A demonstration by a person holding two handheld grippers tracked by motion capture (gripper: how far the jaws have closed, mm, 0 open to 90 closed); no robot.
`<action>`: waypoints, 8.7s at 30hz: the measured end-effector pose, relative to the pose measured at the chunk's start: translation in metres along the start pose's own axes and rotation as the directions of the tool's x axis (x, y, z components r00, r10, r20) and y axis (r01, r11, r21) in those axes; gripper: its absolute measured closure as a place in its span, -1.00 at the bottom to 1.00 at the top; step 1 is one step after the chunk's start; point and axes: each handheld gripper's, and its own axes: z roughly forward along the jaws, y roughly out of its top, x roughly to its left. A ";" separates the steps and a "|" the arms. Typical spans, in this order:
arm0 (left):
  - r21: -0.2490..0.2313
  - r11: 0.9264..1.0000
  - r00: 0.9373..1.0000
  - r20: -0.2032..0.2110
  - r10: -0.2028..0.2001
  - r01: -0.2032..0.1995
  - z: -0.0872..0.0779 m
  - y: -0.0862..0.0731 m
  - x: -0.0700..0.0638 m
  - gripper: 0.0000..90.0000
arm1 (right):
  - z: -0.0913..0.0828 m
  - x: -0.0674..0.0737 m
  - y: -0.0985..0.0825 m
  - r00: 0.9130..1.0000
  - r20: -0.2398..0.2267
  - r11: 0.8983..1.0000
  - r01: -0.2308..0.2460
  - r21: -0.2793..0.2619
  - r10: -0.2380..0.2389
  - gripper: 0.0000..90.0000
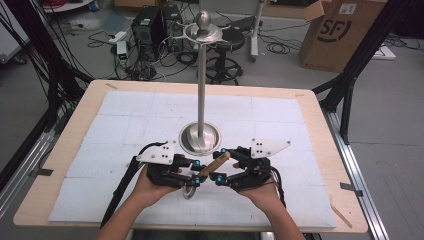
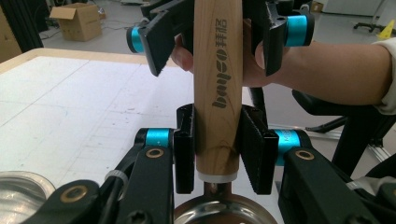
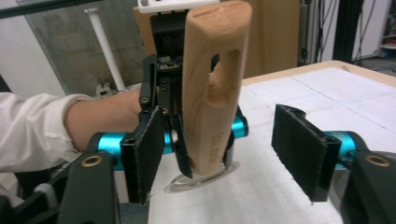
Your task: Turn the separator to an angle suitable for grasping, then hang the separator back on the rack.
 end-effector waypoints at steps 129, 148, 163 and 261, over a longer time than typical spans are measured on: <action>-0.029 0.993 0.885 -0.451 -0.118 0.118 -0.150 -0.028 0.027 -0.95 | -0.060 -0.078 0.145 0.949 0.305 0.990 0.041 0.134 -0.080 0.51; -0.035 0.993 0.882 -0.457 -0.117 0.113 -0.151 -0.028 0.027 -0.95 | -0.041 -0.080 0.192 0.940 0.316 0.979 0.074 0.189 -0.132 0.51; -0.019 0.994 0.884 -0.456 -0.105 0.109 -0.149 -0.028 0.025 -0.95 | -0.026 -0.088 0.213 0.931 0.334 0.975 0.078 0.210 -0.147 0.51; -0.023 0.992 0.884 -0.450 -0.123 0.127 -0.149 -0.034 0.025 -0.95 | -0.053 -0.062 0.192 0.907 0.385 0.979 0.108 0.171 -0.167 -0.12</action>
